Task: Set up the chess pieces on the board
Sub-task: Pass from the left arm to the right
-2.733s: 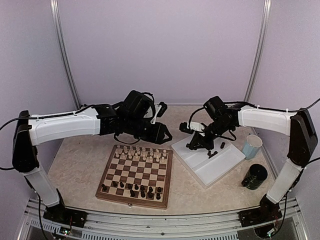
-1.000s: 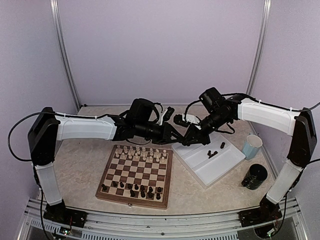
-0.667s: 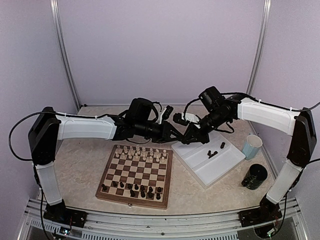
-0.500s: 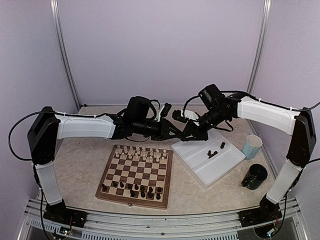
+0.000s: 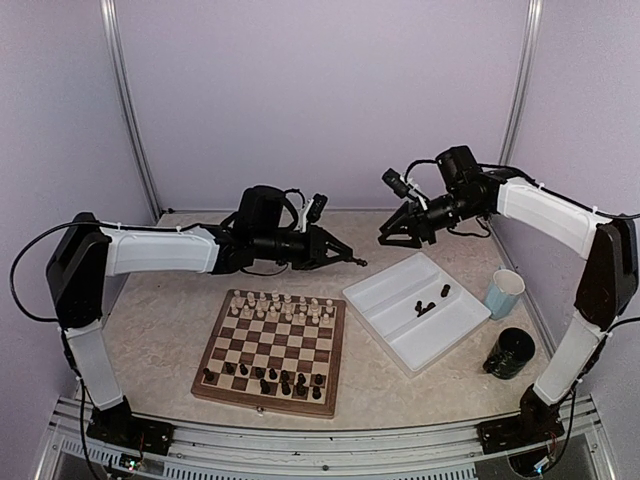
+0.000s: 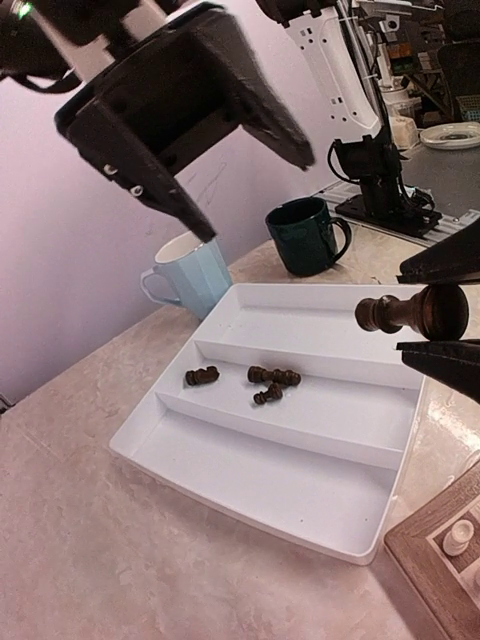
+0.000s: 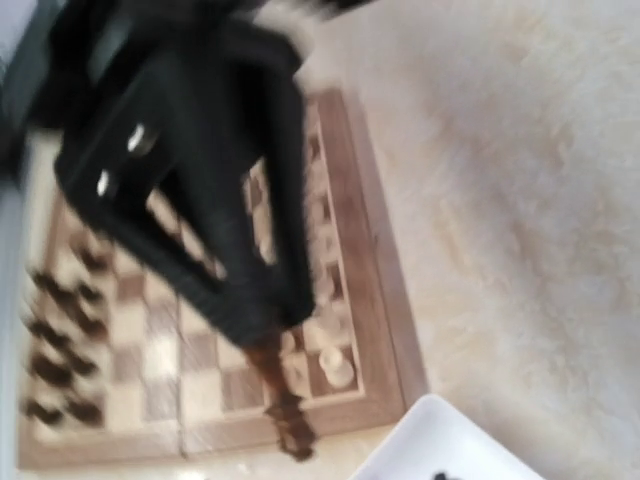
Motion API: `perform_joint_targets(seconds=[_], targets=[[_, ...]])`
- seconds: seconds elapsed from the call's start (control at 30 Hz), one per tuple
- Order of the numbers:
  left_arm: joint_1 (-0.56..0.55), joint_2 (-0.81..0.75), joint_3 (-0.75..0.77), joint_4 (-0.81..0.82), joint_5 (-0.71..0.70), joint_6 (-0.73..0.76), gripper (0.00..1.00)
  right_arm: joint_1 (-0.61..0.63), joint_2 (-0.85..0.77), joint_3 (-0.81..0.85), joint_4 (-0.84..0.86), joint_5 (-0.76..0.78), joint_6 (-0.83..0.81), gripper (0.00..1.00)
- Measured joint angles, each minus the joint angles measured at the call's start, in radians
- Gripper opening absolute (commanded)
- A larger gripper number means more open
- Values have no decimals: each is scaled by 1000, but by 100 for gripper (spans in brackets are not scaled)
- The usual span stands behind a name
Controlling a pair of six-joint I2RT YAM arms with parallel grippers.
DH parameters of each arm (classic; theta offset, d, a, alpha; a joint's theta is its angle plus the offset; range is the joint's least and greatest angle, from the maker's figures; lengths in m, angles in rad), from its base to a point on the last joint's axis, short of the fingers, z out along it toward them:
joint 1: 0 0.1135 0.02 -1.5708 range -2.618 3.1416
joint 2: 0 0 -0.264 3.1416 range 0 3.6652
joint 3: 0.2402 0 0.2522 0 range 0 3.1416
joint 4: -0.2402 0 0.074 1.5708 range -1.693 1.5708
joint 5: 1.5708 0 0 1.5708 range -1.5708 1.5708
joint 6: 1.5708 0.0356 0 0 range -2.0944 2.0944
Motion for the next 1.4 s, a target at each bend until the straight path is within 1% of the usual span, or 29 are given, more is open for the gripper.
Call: perform_joint_targets(seconds=[0.13, 0.3, 0.43, 0.6, 0.8, 0.97, 1.4], targets=[[0, -11, -14, 56, -5, -11, 9, -87, 10, -43, 109, -206, 196, 51], [0, -17, -16, 108, -18, -22, 9, -90, 63, -161, 310, -421, 481, 51], [0, -20, -17, 132, -26, -29, 9, -89, 105, -232, 474, -524, 686, 50], [0, -20, -21, 160, -27, -39, 9, -89, 110, -261, 658, -586, 867, 48], [0, -20, -21, 196, -26, -51, 9, -89, 114, -271, 770, -607, 969, 43], [-2, -20, -21, 216, -26, -63, 9, -88, 138, -271, 824, -614, 1022, 32], [-17, -10, -7, 228, -21, -69, 9, -85, 151, -293, 980, -629, 1152, 20]])
